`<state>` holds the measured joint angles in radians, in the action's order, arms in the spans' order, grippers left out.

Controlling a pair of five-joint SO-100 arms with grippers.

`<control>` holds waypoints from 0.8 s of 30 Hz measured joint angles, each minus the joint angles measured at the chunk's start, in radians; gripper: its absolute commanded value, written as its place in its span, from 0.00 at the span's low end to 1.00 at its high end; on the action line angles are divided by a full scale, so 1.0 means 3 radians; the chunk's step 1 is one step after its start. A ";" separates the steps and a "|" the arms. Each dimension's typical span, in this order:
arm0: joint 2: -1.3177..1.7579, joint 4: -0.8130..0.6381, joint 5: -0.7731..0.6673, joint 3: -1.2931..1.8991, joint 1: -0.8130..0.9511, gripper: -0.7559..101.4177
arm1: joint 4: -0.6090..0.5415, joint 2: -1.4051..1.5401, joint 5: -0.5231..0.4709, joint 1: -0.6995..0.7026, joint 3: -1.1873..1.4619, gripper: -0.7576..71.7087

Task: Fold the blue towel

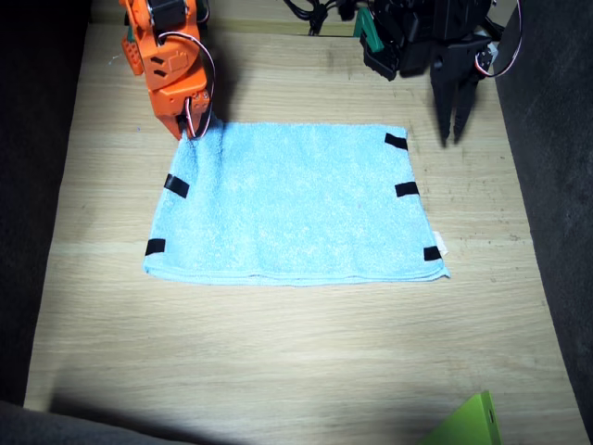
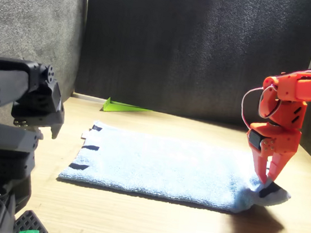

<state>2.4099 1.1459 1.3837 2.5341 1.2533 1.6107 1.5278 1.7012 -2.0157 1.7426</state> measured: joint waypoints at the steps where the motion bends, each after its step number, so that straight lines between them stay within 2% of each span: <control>1: 0.0000 0.0005 0.0000 0.0000 0.0000 0.15 | 0.0056 0.0000 0.0000 0.0000 -0.0056 0.01; 15: 0.0348 0.0107 0.0000 0.0112 0.0005 0.16 | 0.0859 -0.0675 0.0000 -0.0373 -0.1171 0.01; 24: 0.0368 0.0123 0.0020 0.0112 0.0000 0.16 | 0.1038 -0.1176 0.0020 -0.0741 -0.1677 0.01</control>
<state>2.5203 1.1827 1.3898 2.5679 1.2533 1.9221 1.1750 1.7073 -2.2381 1.2395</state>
